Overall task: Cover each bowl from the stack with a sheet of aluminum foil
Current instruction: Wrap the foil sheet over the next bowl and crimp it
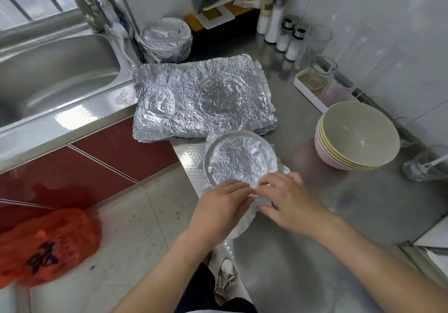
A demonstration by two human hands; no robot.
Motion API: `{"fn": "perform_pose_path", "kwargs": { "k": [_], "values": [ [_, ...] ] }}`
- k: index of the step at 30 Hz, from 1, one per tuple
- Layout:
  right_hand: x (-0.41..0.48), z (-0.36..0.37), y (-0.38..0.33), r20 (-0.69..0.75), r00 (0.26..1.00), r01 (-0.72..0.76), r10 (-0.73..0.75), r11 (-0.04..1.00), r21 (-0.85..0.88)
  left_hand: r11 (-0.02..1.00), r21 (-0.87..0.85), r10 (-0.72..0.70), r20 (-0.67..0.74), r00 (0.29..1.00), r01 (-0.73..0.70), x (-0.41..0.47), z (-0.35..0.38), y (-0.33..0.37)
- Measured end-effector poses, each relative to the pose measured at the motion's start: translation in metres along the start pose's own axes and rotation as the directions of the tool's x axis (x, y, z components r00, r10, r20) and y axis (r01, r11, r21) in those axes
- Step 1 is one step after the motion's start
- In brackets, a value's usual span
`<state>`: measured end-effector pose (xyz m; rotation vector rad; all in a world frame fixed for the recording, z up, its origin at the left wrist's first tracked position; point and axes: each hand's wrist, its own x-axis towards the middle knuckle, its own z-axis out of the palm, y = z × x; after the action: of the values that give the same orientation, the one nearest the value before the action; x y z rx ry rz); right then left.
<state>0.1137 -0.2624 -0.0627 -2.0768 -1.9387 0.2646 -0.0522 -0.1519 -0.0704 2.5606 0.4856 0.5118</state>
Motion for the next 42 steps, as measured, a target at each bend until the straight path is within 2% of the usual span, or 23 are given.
{"fn": "perform_pose_path", "kwargs": {
  "k": [6, 8, 11, 20, 26, 31, 35, 37, 42],
  "values": [
    [0.002, 0.015, -0.003, -0.079, 0.994, 0.063, -0.069, 0.995, -0.078, 0.991, 0.116, 0.053, 0.059, 0.997, -0.060, -0.017, -0.014, -0.023],
    [0.004, 0.019, -0.004, -0.089, 0.992, 0.082, -0.092, 0.991, -0.104, 0.986, 0.146, 0.074, 0.033, 0.997, -0.078, -0.018, -0.011, -0.024],
    [0.005, 0.020, -0.006, -0.091, 0.989, 0.108, -0.118, 0.989, -0.100, 0.980, 0.171, 0.099, -0.001, 0.995, -0.098, -0.015, -0.007, -0.025],
    [0.005, 0.015, -0.010, -0.072, 0.988, 0.131, -0.136, 0.989, -0.070, 0.946, 0.249, 0.209, 0.011, 0.978, -0.205, -0.006, 0.003, -0.030],
    [0.010, 0.022, -0.006, -0.116, 0.975, 0.170, -0.191, 0.970, -0.176, 0.945, 0.266, 0.199, -0.009, 0.980, -0.189, -0.004, 0.010, -0.023],
    [0.007, 0.017, -0.002, -0.152, 0.949, 0.253, -0.276, 0.955, -0.154, 0.944, 0.301, 0.157, -0.056, 0.986, -0.133, -0.006, 0.018, -0.011],
    [0.003, 0.010, 0.003, -0.080, 0.974, 0.192, -0.212, 0.959, -0.208, 0.961, 0.263, 0.095, -0.044, 0.994, -0.080, -0.007, 0.015, -0.002],
    [-0.001, 0.006, 0.006, -0.093, 0.979, 0.159, -0.182, 0.964, -0.211, 0.967, 0.246, 0.075, -0.046, 0.996, -0.061, -0.010, 0.008, -0.004],
    [-0.009, 0.013, 0.008, -0.148, 0.961, 0.196, -0.233, 0.953, -0.230, 0.969, 0.236, 0.078, -0.023, 0.997, -0.070, -0.019, 0.002, -0.012]
  ]
}}
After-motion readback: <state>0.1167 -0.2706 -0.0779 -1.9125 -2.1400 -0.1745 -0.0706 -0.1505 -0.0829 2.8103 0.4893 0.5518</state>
